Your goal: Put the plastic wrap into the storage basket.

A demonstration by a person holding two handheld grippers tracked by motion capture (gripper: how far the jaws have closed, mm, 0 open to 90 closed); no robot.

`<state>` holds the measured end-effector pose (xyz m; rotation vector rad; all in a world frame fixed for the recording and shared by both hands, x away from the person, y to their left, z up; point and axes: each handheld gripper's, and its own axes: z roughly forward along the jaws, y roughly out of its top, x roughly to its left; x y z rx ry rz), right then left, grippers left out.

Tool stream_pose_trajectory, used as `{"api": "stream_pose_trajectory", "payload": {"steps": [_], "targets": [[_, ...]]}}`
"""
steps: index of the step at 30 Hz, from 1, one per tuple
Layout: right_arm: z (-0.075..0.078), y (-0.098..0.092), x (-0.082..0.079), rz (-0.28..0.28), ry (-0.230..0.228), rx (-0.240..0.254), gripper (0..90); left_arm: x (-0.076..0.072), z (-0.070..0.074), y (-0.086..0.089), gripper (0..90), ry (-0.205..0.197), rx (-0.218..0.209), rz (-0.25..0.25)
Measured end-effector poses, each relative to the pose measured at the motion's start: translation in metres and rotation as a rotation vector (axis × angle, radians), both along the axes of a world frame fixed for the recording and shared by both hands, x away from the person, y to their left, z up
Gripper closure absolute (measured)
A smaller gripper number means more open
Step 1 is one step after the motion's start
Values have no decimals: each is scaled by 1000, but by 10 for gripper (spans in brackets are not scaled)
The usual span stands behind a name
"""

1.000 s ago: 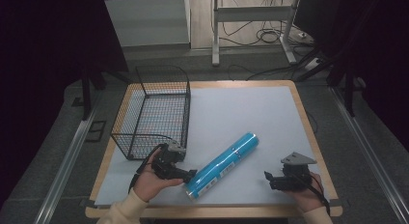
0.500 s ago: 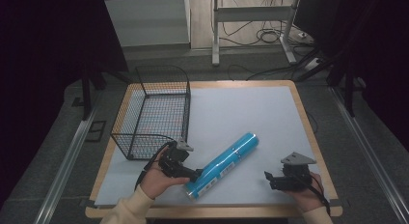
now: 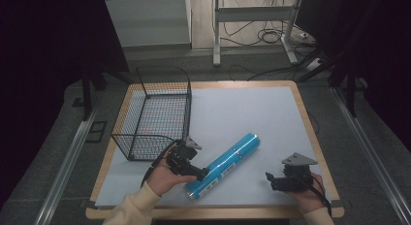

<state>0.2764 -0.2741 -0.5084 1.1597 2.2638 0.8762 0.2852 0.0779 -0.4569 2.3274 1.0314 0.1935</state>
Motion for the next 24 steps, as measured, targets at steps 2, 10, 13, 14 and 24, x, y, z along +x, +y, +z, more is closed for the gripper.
{"api": "stream_pose_trajectory", "payload": {"steps": [2, 10, 13, 14, 24], "targets": [[0, 0, 0, -1, 0, 1, 107, 1, 0, -3, 157, 2, 4, -7], [0, 0, -1, 1, -1, 0, 107, 4, -3, -17, 158, 23, 22, -27], [0, 0, 0, 0, 0, 0, 107, 5, -4, -22, 158, 27, 28, -36], [0, 0, 0, 0, 1, 1, 107, 6, -5, -24, 158, 28, 30, -40], [-1, 1, 0, 4, 1, -5, 107, 10, -9, -38, 157, 50, 55, -62]]}}
